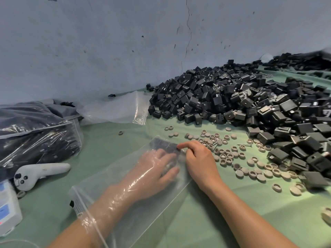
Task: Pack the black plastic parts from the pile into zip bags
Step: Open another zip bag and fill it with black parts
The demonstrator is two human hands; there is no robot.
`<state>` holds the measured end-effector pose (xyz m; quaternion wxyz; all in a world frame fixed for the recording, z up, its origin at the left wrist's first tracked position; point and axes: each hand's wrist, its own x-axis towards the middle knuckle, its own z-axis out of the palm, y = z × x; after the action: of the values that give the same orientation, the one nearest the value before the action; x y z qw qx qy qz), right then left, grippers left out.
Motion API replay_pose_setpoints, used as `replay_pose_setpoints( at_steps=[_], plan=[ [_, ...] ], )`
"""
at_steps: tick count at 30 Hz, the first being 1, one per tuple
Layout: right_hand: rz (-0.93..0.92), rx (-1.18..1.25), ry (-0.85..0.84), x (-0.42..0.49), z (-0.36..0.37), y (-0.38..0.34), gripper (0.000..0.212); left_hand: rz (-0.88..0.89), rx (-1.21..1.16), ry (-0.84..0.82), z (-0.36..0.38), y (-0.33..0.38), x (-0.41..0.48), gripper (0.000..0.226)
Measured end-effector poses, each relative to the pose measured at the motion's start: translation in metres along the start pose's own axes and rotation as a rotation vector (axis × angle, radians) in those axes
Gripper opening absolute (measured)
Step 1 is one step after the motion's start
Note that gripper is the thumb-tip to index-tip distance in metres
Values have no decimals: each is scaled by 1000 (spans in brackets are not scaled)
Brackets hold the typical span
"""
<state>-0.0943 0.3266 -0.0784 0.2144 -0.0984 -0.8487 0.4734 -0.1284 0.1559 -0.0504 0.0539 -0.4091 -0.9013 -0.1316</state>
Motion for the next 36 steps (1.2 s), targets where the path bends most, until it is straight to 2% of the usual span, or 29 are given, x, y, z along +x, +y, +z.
replay_pose_setpoints(
  at_steps=[2,6,9,11,12,14,16,19,23,27,33,36],
  plan=[
    [-1,7,5,-1,0,0,38,12,-35,4,-9,-6,-10,49],
    [3,-4,-15,1,1,0,39,14,-292,-99,-23,-24,-42,46],
    [6,-15,-25,1,1,0,38,89,-150,-17,-20,-22,-45,50],
    [9,-2,-15,0,0,0,38,149,-21,105,-20,-16,-42,39],
    [11,1,-13,-1,0,0,38,149,16,120,-21,-14,-40,35],
    [10,-3,-14,-1,0,0,38,73,62,72,-21,-12,-35,42],
    [8,-8,-12,0,0,0,38,40,65,48,-16,-9,-30,45],
    [7,-5,-8,0,0,0,38,100,-3,15,-12,5,-18,35],
    [13,15,4,1,-1,-1,38,214,-84,19,-3,1,-13,55],
    [17,24,8,1,-1,0,38,94,-110,61,6,-6,-20,42],
    [21,46,16,0,-2,0,37,202,-114,140,6,5,-11,40],
    [19,47,19,1,-2,0,37,142,-93,83,3,6,-11,40]
  ],
)
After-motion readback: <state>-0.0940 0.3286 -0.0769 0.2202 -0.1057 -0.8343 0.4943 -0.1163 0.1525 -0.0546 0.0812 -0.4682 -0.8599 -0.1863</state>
